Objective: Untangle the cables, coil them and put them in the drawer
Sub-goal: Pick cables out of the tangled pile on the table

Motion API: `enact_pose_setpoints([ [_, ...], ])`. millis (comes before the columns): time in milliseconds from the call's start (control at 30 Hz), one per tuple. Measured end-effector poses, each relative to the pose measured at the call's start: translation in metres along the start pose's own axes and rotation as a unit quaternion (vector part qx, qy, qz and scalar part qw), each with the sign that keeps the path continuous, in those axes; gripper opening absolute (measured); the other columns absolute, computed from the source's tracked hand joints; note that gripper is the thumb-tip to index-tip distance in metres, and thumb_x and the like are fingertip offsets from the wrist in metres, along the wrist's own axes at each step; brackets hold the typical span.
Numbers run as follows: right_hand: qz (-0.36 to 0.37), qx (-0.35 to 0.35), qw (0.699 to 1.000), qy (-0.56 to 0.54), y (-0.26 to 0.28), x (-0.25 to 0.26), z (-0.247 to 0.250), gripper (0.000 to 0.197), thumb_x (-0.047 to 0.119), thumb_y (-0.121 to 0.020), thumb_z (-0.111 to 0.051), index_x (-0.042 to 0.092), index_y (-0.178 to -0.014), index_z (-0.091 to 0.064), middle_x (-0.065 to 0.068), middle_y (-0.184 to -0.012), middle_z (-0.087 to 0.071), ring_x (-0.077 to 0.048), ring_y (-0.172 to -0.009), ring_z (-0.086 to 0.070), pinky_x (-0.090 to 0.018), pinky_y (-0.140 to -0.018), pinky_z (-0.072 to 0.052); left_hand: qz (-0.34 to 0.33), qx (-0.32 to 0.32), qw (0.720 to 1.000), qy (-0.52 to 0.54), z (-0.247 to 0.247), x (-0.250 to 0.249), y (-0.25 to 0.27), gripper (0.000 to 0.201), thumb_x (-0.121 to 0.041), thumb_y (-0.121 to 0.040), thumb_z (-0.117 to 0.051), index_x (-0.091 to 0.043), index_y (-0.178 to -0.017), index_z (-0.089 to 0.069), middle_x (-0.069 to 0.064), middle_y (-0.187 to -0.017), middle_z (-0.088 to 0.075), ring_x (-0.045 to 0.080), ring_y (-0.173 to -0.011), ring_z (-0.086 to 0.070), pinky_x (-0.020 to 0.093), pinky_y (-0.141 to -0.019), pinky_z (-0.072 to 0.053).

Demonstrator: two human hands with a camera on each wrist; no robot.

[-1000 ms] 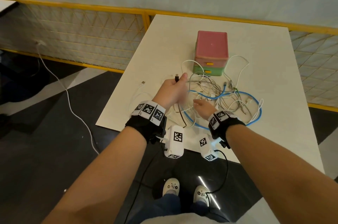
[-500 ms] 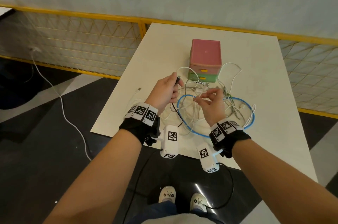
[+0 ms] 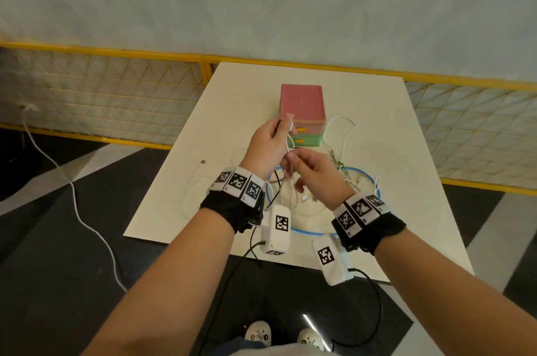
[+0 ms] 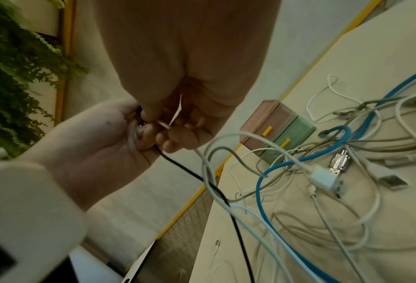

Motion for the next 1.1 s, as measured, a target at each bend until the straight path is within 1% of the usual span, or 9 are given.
enact_pose_setpoints([
  [133,-0.001,0.009,0.999,-0.031,-0.002,0.004,-0.003,0.023,0.012,-0.101,-0.040,0.008,-0.086,-0.057,-0.003,-0.066,-0.051,-0.014,-0.064,-0.055,-0.028,-0.049,-0.047,-0.008,0.025,0.999,0.045,-0.004,-0.007,-0.001,0.034,-0.036,-0.106,-0.032,-0.011,-0.087,-0.046,-0.001,-0.067,-0.050,0.013,-0.043,-0.043,0.026,-0.043,-0.042],
  [300,-0.010,0.050,0.998,-0.030,-0.007,-0.009,-0.004,0.028,0.011,-0.101,-0.036,0.009,-0.079,-0.054,0.001,-0.060,-0.050,-0.017,-0.060,-0.055,-0.029,-0.062,-0.052,-0.027,-0.024,0.984,0.177,0.012,-0.029,-0.008,0.030,-0.031,-0.106,-0.030,-0.017,-0.084,-0.043,-0.012,-0.054,-0.035,0.010,-0.054,-0.047,0.027,-0.060,-0.053],
  [433,-0.037,0.078,0.996,0.038,-0.011,-0.023,0.003,0.030,0.015,-0.102,-0.036,0.011,-0.075,-0.049,-0.006,-0.066,-0.051,-0.016,-0.061,-0.057,-0.025,-0.063,-0.051,-0.053,-0.047,0.968,0.241,0.027,-0.042,-0.007,0.034,-0.036,-0.107,-0.027,-0.020,-0.081,-0.042,-0.011,-0.057,-0.029,0.006,-0.043,-0.022,0.019,-0.039,-0.022],
  [600,-0.090,0.079,0.991,0.061,-0.016,-0.040,0.017,0.028,0.020,-0.101,-0.039,0.012,-0.075,-0.047,-0.005,-0.069,-0.047,-0.020,-0.066,-0.056,-0.047,-0.075,-0.058,-0.046,-0.046,0.943,0.326,0.046,-0.059,0.000,0.029,-0.033,-0.105,-0.037,-0.017,-0.086,-0.050,-0.012,-0.050,-0.024,0.004,-0.039,-0.017,0.018,-0.036,-0.016],
  [667,-0.092,0.051,0.993,0.050,-0.020,-0.038,0.024,0.025,0.021,-0.099,-0.044,0.011,-0.077,-0.051,-0.008,-0.072,-0.046,-0.017,-0.065,-0.054,-0.049,-0.071,-0.059,-0.044,-0.012,0.956,0.291,0.049,-0.060,0.005,0.015,-0.026,-0.102,-0.048,-0.013,-0.101,-0.056,-0.013,-0.048,-0.023,0.004,-0.038,-0.016,0.018,-0.036,-0.015],
  [767,-0.047,-0.005,0.998,0.037,-0.030,-0.017,0.033,0.018,0.021,-0.095,-0.054,0.014,-0.084,-0.065,-0.016,-0.078,-0.054,-0.018,-0.068,-0.058,-0.042,-0.074,-0.060,-0.020,0.061,0.980,0.187,0.044,-0.050,0.011,0.027,-0.027,-0.103,-0.046,-0.013,-0.113,-0.066,-0.010,-0.049,-0.025,0.007,-0.040,-0.016,0.020,-0.038,-0.015],
  [900,0.066,0.016,0.992,0.109,-0.040,0.027,0.035,0.017,0.032,-0.091,-0.059,0.021,-0.087,-0.072,-0.024,-0.082,-0.065,-0.025,-0.072,-0.058,-0.039,-0.070,-0.053,0.039,0.110,0.993,-0.010,0.029,-0.034,0.012,0.038,-0.038,-0.105,-0.035,-0.018,-0.127,-0.058,0.005,-0.062,-0.068,0.014,-0.037,-0.036,0.021,-0.038,-0.023],
  [1000,0.107,0.044,0.982,0.150,-0.040,0.052,0.036,0.022,0.029,-0.092,-0.057,0.028,-0.072,-0.068,-0.012,-0.067,-0.063,-0.018,-0.063,-0.051,-0.034,-0.062,-0.044,0.078,0.148,0.983,-0.075,0.018,-0.027,0.017,0.038,-0.042,-0.105,-0.034,-0.014,-0.103,-0.059,0.009,-0.063,-0.071,0.013,-0.034,-0.042,0.021,-0.038,-0.026],
  [1100,0.086,0.068,0.986,0.126,-0.035,0.045,0.039,0.026,0.024,-0.096,-0.052,0.029,-0.073,-0.063,0.008,-0.069,-0.063,-0.010,-0.070,-0.058,-0.026,-0.073,-0.051,0.047,0.130,0.985,-0.098,0.023,-0.036,0.015,0.034,-0.039,-0.104,-0.039,-0.018,-0.081,-0.055,0.002,-0.049,-0.059,0.013,-0.033,-0.042,0.022,-0.040,-0.031],
])
Point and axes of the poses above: each hand's wrist, its own y-axis away from the middle knuckle, its own z-axis out of the back of the hand, x = y × z, the point moved 3 cm from there along -y, towards the middle knuckle
